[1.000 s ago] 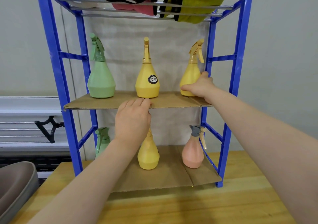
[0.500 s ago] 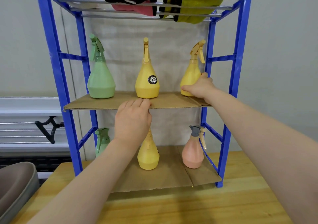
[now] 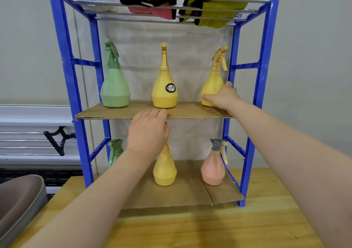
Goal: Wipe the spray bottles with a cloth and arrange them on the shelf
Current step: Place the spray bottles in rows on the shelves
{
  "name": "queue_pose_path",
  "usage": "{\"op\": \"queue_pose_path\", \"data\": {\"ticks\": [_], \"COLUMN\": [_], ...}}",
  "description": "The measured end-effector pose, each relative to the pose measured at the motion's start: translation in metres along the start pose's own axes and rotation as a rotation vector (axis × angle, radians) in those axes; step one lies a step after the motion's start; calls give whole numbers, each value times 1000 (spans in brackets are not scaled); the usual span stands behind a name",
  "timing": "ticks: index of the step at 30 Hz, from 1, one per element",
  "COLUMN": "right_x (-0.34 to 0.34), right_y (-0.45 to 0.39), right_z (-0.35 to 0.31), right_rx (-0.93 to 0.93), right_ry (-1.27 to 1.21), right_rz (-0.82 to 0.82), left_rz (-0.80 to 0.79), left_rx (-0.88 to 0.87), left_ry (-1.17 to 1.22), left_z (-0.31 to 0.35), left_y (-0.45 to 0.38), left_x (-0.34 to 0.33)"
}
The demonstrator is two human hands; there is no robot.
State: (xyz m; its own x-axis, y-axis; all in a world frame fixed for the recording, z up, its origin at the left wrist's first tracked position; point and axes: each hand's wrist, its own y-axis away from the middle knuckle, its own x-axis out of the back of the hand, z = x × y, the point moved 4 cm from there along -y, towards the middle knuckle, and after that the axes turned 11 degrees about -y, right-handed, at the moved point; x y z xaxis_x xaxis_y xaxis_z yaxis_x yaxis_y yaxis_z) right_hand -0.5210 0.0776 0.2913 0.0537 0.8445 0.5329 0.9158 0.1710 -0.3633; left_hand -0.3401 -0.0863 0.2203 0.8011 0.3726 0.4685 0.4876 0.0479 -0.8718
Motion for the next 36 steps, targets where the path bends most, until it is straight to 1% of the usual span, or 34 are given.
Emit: {"op": "queue_pose_path", "data": {"ticks": [2, 6, 8, 11, 13, 15, 18, 21, 25, 28, 30, 31, 33, 35, 36], "right_x": [3, 11, 18, 31, 41, 48, 58, 66, 71, 72, 71, 70, 73, 82, 85], "right_y": [5, 27, 45, 83, 112, 140, 179, 223, 281, 316, 337, 348, 367, 383, 391], "right_z": [1, 5, 8, 11, 13, 19, 36, 57, 103, 148, 179, 193, 218, 236, 241], "right_rx": [16, 69, 105, 224, 328, 387, 380, 349, 264, 187, 145, 113, 53, 70, 93], "right_ry": [-8, 1, 2, -1, -32, -96, -186, -212, -205, -138, -78, -16, 203, 431, 483], "right_rz": [-4, -43, -41, 3, 30, 21, -15, -87, -196, -248, -324, -374, -461, -434, -403], "left_rz": [-45, -210, -245, -273, -245, -195, -190, -241, -451, -631, -776, -849, -958, -1020, -1025], "left_rx": [-12, -1, 9, -9, -29, -27, -13, -2, -17, -44, -72, -101, -169, -262, -327], "left_ry": [-3, 80, 112, 86, 84, 131, 221, 322, 468, 631, 746, 804, 890, 901, 880], "left_z": [0, -2, -3, 5, 15, 24, 37, 55, 97, 134, 158, 171, 196, 218, 227], "left_y": [0, -4, -2, 9, 21, 35, 60, 89, 140, 179, 205, 218, 241, 260, 268], "left_x": [2, 9, 14, 26, 39, 54, 69, 76, 80, 83, 83, 84, 87, 94, 96]}}
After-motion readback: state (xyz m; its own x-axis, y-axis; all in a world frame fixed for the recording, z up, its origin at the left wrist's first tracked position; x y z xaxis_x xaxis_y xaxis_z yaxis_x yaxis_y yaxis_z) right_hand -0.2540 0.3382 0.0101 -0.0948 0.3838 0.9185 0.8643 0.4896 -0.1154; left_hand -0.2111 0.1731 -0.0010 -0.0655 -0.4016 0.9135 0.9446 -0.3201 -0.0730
